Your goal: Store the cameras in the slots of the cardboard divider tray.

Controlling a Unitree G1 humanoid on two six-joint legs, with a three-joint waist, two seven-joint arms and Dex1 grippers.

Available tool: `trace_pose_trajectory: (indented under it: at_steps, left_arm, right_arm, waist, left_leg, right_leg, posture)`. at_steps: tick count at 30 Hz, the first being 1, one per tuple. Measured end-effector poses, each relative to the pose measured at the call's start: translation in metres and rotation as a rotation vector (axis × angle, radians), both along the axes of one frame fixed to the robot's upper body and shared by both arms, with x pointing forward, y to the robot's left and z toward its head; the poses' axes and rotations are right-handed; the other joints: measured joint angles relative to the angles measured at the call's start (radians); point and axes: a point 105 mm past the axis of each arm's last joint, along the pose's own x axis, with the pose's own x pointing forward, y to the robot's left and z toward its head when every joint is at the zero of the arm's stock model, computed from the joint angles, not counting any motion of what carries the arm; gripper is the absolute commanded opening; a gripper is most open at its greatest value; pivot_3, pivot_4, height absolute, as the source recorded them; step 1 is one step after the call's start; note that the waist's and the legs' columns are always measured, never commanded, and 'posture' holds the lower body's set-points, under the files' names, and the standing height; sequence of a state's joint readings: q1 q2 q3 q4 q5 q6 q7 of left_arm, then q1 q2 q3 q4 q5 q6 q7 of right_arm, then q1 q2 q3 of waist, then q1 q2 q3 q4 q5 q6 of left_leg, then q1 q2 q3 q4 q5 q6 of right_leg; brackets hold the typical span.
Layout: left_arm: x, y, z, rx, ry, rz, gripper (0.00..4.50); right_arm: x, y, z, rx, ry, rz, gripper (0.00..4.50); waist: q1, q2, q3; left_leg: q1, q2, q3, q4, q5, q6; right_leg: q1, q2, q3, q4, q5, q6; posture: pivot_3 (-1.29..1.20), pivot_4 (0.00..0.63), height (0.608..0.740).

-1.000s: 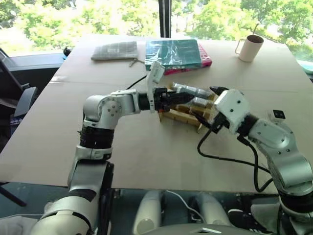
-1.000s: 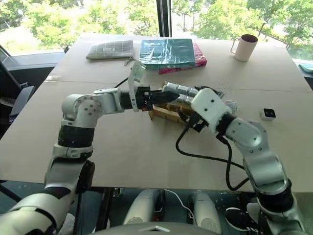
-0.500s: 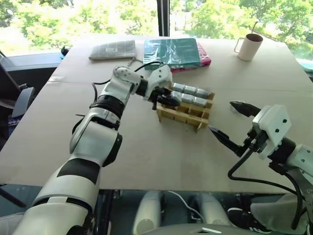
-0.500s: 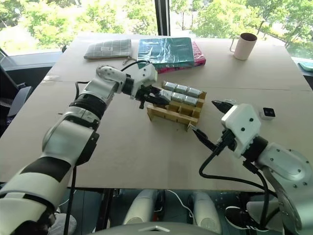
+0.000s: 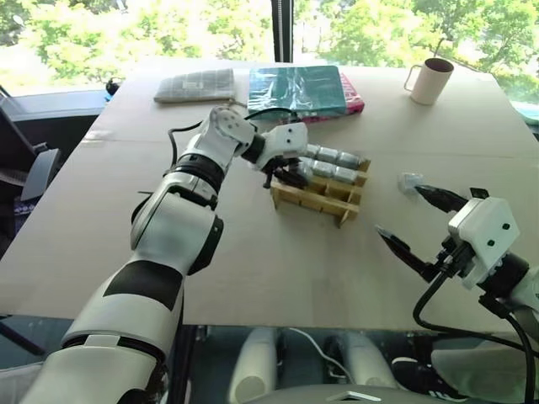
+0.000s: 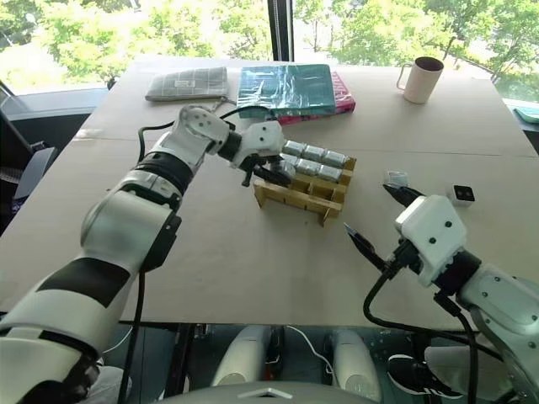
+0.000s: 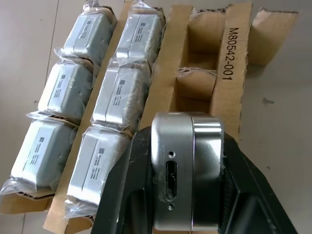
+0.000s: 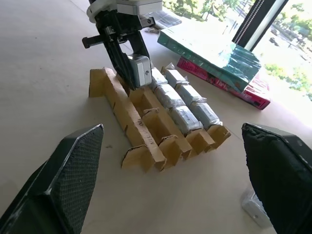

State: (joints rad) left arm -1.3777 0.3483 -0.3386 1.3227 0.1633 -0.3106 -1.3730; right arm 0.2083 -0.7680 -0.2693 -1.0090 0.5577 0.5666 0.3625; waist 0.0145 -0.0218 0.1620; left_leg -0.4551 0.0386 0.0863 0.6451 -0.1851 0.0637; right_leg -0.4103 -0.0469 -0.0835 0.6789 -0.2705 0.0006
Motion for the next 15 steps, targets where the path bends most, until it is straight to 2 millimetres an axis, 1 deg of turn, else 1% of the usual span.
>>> trace_pose_trajectory:
  at_steps: [3,15]
  left_arm:
    - [0.002,0.001,0.003,0.0,-0.014,0.012,0.91]
    - [0.007,0.011,-0.006,0.113,-0.074,0.036,0.91]
  right_arm:
    - [0.0,0.001,0.0,0.001,-0.008,-0.004,4.5]
    - [0.0,0.0,-0.001,-0.012,-0.007,-0.019,4.5]
  waist:
    - [0.0,0.0,0.0]
    - [0.0,0.0,0.0]
  left_leg:
    - [0.0,0.0,0.0,0.001,0.0,0.0]
    - [-0.001,0.0,0.0,0.003,0.0,0.001]
  right_leg:
    - [0.0,0.0,0.0,0.0,0.0,0.0]
    - [0.0,0.0,0.0,0.001,0.0,0.0]
  posture:
    - [0.0,0.15,0.74]
    - [0.0,0.15,0.74]
